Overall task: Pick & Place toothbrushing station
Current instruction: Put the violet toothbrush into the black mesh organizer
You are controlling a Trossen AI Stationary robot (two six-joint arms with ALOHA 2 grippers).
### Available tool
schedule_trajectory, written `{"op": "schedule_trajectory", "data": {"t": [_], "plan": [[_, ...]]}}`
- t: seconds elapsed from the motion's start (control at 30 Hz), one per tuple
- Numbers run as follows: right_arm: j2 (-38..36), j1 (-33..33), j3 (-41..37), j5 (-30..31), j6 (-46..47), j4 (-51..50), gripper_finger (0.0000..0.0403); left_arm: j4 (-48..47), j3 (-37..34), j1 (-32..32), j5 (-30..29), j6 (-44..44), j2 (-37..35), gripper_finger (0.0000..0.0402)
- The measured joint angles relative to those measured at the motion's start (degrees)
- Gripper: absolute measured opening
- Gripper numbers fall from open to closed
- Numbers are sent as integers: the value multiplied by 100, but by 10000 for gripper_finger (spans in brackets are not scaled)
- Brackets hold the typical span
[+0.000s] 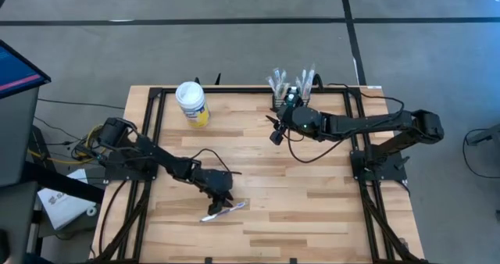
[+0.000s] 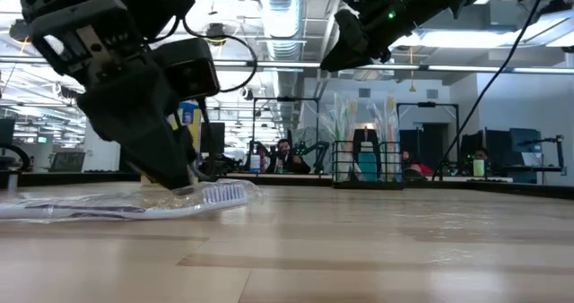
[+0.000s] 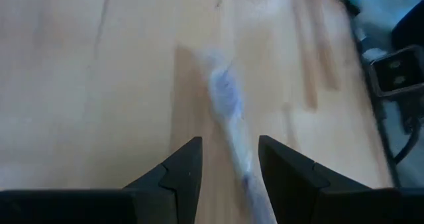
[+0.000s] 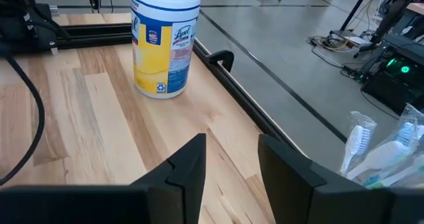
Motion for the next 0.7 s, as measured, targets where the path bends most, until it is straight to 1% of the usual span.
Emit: {"op": "schedule_trajectory", "data": {"t": [0.07, 0.27, 0.43, 0.57, 0.7], "plan": [[0, 0, 0, 0, 0, -15, 127, 302, 17, 0, 102, -75, 160, 143], [0, 2, 0, 0, -1, -28, 125, 714, 11, 93, 618, -239, 498, 137], [0, 2, 0, 0, -2, -94, 124, 838, 24, 114, 684, -225, 552, 119], [0, 2, 0, 0, -2, -111, 124, 832, 24, 114, 694, -216, 554, 88], [0, 2, 0, 0, -2, -111, 124, 814, 19, 142, 704, -100, 556, 32]]}}
